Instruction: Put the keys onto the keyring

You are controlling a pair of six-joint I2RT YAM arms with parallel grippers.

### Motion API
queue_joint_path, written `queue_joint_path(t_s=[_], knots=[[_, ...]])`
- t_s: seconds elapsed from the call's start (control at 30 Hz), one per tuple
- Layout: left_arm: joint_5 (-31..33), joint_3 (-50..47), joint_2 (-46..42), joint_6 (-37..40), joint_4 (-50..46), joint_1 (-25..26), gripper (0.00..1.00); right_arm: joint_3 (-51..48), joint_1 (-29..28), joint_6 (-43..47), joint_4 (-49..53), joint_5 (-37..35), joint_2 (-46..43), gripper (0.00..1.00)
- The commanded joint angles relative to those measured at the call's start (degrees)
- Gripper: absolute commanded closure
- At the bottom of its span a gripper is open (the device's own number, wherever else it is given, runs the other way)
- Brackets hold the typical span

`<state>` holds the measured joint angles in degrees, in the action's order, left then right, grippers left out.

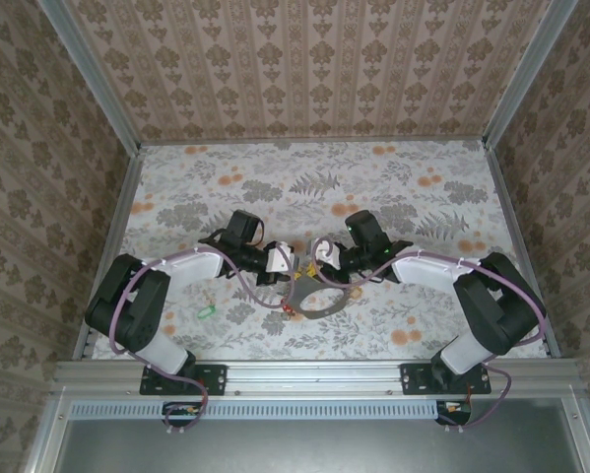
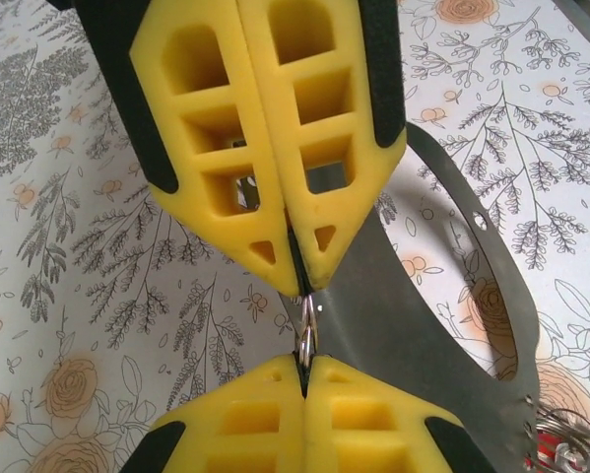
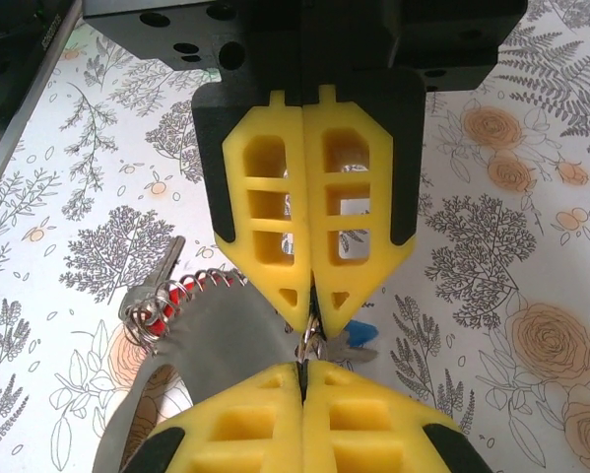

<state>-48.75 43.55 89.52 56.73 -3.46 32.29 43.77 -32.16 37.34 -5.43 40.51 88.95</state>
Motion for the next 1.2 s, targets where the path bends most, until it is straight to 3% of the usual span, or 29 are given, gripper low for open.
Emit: queue_joint_path(t_s=[0.0, 0.3, 0.5, 0.7, 0.83, 1.17], knots=[[0.73, 1.39, -1.0, 1.76, -3.44, 0.49, 1.0, -1.95, -0.18, 0.52, -4.98, -0.95, -3.27, 1.0], [3.91, 0.91, -2.29, -2.81, 0.01, 0.23, 1.0, -4.74, -0.26, 1.38, -6.73, -4.03, -5.91, 1.0], [4.09, 0.75, -2.07, -9.0, 3.13, 0.05, 1.0, -4.42, -0.36, 3.39, -3.99, -6.76, -5.34, 0.74], [3.15, 1.36, -0.79, -11.77, 3.37, -0.04, 1.0, -2.37, -1.87, 5.51, -0.73, -11.19, -4.18, 0.63], [1.59, 0.84, -0.91, -12.43, 4.49, -0.03, 1.0, -2.61, -3.39, 6.52, -1.81, -17.09, -4.0, 0.63], [0.23, 0.36, -0.64, -12.45, 5.39, 0.05, 1.0, -1.86, -4.61, 7.77, -4.64, -20.76, -3.7, 0.7]])
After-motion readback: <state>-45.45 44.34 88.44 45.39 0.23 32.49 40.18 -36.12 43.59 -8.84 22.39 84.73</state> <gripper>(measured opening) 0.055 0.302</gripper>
